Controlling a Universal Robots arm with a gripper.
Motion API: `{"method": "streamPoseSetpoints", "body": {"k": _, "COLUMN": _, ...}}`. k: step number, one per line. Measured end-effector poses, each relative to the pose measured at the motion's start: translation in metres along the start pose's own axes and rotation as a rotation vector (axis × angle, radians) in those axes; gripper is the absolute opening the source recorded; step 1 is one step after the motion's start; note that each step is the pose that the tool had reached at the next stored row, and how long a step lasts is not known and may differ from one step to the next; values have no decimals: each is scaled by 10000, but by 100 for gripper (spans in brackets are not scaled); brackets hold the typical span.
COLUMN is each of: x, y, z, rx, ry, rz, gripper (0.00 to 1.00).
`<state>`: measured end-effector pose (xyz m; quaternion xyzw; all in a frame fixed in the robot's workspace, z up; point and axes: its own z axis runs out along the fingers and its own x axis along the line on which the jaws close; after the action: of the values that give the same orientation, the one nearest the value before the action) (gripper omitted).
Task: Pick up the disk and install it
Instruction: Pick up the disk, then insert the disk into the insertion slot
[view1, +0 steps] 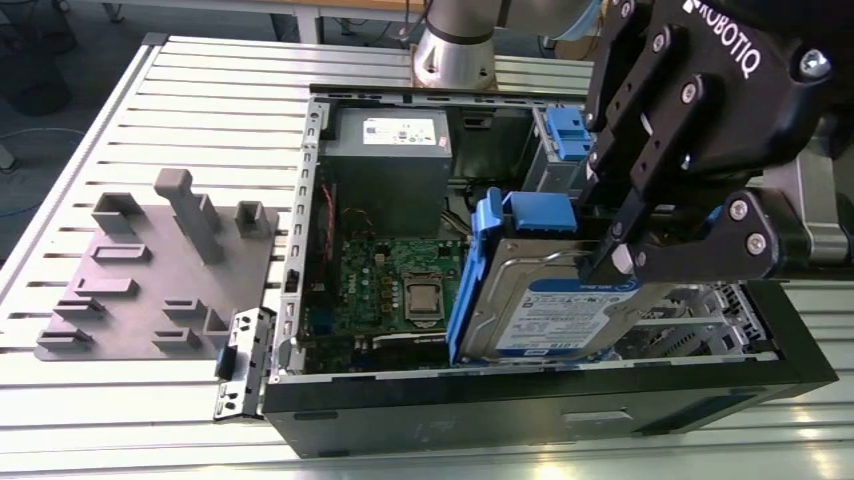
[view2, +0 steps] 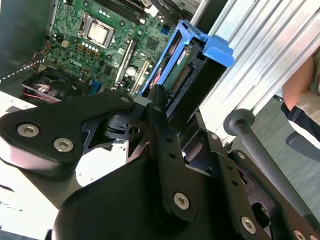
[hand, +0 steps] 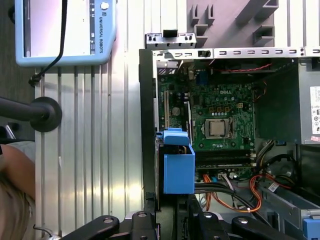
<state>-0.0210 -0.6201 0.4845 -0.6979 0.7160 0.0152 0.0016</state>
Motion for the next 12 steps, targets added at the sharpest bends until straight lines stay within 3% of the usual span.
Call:
{"method": "streamPoseSetpoints", "body": {"k": 8, "x": -106, "y": 2, "z": 10, "rx": -1, "ry": -23, "rz": -1, "gripper": 35}}
{"method": "streamPoseSetpoints", "body": {"k": 12, "x": -120, "y": 3, "z": 12, "rx": 0, "ry": -32, "rz": -1, "gripper": 35}}
